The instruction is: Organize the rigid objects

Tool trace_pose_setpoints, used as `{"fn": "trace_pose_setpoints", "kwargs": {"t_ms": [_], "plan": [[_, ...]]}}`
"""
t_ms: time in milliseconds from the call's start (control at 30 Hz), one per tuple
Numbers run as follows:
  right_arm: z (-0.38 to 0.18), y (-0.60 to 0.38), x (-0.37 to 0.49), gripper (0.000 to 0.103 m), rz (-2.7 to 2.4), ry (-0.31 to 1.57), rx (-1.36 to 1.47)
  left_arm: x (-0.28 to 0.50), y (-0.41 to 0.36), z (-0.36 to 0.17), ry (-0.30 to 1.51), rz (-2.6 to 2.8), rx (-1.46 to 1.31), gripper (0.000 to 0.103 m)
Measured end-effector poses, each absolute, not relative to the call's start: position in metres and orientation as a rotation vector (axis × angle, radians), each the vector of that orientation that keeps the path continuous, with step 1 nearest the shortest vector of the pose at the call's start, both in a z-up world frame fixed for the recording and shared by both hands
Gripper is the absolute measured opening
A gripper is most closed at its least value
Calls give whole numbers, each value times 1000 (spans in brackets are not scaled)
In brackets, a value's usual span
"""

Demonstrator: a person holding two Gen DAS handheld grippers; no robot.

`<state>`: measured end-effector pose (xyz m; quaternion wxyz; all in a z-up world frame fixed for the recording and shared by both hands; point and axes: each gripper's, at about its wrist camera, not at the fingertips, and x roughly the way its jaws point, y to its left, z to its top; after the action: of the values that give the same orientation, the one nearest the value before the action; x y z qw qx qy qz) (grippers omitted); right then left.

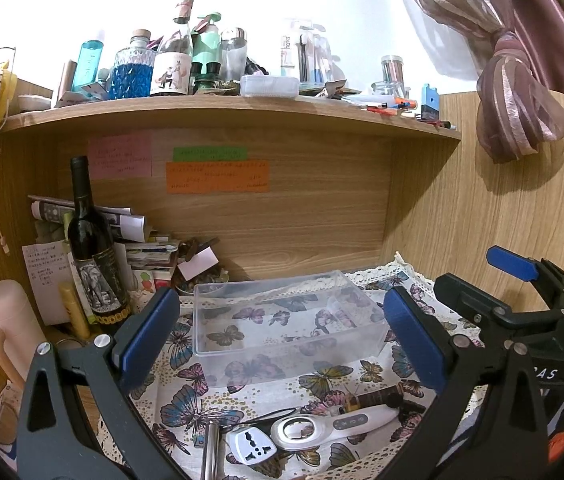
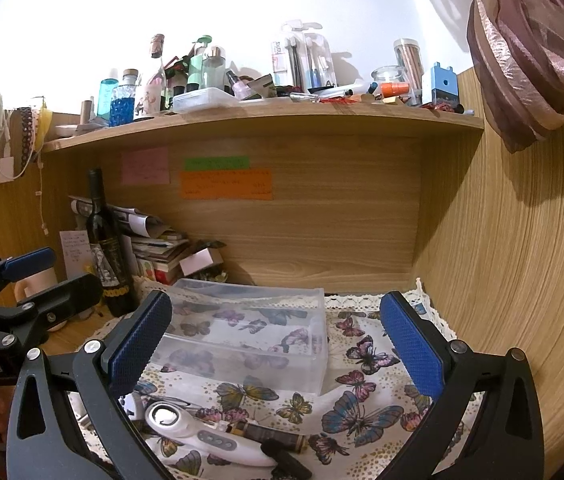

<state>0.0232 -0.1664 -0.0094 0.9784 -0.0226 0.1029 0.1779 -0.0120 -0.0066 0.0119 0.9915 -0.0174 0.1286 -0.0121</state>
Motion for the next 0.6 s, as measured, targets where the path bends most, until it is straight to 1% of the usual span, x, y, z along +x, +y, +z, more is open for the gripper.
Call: {"fn": "trace_pose_setpoints", "kwargs": {"t_ms": [500, 567, 600], "plan": [[-9, -168, 25, 103, 371, 215, -40, -12, -9, 11, 265, -45, -34, 103], [-11, -170, 29, 103, 370, 223, -40, -10, -6, 10, 274, -41, -40, 97], [-12, -171, 31, 103, 375, 228, -39, -8, -4, 8, 286, -37, -41, 89]]}}
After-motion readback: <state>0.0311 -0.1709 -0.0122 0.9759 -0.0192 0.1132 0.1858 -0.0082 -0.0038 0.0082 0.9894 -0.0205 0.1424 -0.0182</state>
